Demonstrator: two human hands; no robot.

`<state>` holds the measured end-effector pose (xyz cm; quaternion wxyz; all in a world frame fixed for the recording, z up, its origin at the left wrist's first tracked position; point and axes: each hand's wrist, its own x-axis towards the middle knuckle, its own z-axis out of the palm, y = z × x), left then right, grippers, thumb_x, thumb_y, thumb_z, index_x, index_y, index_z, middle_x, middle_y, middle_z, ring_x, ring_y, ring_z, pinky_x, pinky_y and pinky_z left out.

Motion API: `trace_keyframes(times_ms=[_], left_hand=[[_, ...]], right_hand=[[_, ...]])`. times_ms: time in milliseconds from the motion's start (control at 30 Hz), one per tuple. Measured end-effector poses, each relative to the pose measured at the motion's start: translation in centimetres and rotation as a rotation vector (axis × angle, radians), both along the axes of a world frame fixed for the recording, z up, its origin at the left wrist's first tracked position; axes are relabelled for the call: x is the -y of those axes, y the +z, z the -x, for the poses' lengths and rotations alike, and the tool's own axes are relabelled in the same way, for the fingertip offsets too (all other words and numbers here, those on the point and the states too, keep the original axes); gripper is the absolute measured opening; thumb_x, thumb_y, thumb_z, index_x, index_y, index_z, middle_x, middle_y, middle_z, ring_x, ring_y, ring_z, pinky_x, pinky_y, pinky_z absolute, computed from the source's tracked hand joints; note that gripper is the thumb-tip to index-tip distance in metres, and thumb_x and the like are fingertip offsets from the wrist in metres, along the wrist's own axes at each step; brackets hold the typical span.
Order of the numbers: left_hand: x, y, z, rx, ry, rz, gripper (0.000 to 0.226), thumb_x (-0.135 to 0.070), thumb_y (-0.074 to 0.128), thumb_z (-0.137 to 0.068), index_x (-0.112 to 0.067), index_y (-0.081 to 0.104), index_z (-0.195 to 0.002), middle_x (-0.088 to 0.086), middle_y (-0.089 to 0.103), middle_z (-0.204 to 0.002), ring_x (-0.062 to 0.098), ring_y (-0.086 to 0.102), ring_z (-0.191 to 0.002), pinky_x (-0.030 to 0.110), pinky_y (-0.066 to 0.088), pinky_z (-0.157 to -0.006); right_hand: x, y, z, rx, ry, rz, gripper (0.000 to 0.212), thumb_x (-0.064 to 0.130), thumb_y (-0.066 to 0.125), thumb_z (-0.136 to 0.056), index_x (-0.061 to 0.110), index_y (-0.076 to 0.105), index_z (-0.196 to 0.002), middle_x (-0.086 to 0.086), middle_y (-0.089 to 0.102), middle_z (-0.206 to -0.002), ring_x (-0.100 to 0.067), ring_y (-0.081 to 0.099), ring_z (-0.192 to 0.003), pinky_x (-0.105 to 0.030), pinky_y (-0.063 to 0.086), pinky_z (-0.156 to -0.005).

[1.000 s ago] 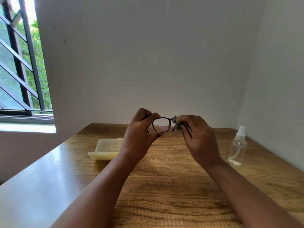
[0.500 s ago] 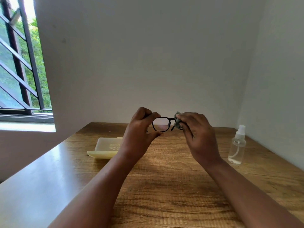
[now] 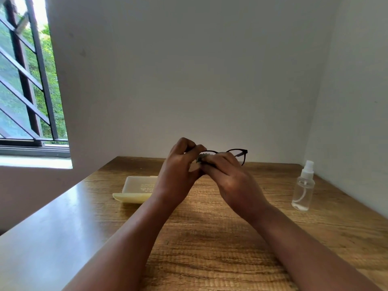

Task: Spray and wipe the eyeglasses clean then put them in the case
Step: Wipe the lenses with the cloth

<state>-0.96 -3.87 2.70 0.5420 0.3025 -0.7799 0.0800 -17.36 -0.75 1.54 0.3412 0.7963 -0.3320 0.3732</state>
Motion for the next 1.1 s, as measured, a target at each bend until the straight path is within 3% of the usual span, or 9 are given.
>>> trace_keyframes(times_ms=[167,367,533,700,967,1100], left_hand=[[-0.1,0.2,-0.1,-0.037,0.020,-0.021,0.055,-0.015,0.088,-0.062,-0.012,0.069,-0.113,-0.002,0.049,-0.100,0.015,0.053,-0.091,0.021,0.046,-0.075],[-0.1,0.1,-0.1,-0.042,0.010,-0.022,0.050,-0.014,0.087,-0.065,-0.011,0.069,-0.112,0.001,0.051,-0.100,0.017,0.056,-0.091,0.029,0.050,-0.074],[-0.1,0.1,-0.2,-0.036,-0.010,-0.021,0.042,-0.015,0.085,-0.070,-0.013,0.069,-0.108,0.000,0.051,-0.099,0.016,0.056,-0.089,0.029,0.050,-0.074],[-0.1,0.1,0.1,-0.055,-0.005,-0.045,0.052,-0.013,0.089,-0.061,-0.013,0.070,-0.109,-0.003,0.049,-0.099,0.016,0.054,-0.090,0.021,0.044,-0.075],[0.0,0.0,0.0,-0.036,-0.011,-0.028,0.042,-0.014,0.084,-0.070,-0.013,0.069,-0.109,-0.002,0.052,-0.100,0.016,0.057,-0.092,0.032,0.050,-0.075],[-0.1,0.1,0.1,-0.038,-0.025,-0.025,0.041,-0.014,0.084,-0.070,-0.014,0.068,-0.108,-0.002,0.052,-0.100,0.015,0.056,-0.092,0.028,0.049,-0.075]], right_hand=[[0.0,0.5,1.2,0.132,-0.060,0.009,0.033,-0.010,0.063,-0.083,0.001,0.068,-0.113,-0.011,0.065,-0.114,-0.024,0.056,-0.107,-0.035,0.055,-0.082],[-0.1,0.0,0.8,0.004,-0.017,0.021,0.024,0.006,0.050,-0.097,-0.001,0.069,-0.110,-0.013,0.065,-0.114,-0.029,0.061,-0.105,-0.039,0.055,-0.080],[0.3,0.1,0.2,-0.040,-0.026,0.051,0.024,0.006,0.056,-0.096,0.000,0.067,-0.117,-0.012,0.064,-0.120,-0.025,0.057,-0.111,-0.035,0.056,-0.079],[0.3,0.7,1.4,0.086,-0.090,0.032,0.031,-0.004,0.065,-0.087,-0.001,0.067,-0.118,-0.013,0.064,-0.118,-0.028,0.058,-0.110,-0.039,0.056,-0.082],[0.3,0.1,0.5,-0.092,-0.014,0.069,0.022,0.004,0.056,-0.095,0.001,0.069,-0.112,-0.011,0.067,-0.117,-0.025,0.060,-0.108,-0.035,0.056,-0.079],[0.6,0.5,0.2,-0.056,-0.028,0.107,0.023,0.004,0.056,-0.094,0.002,0.069,-0.113,-0.009,0.068,-0.114,-0.025,0.058,-0.105,-0.033,0.052,-0.085]])
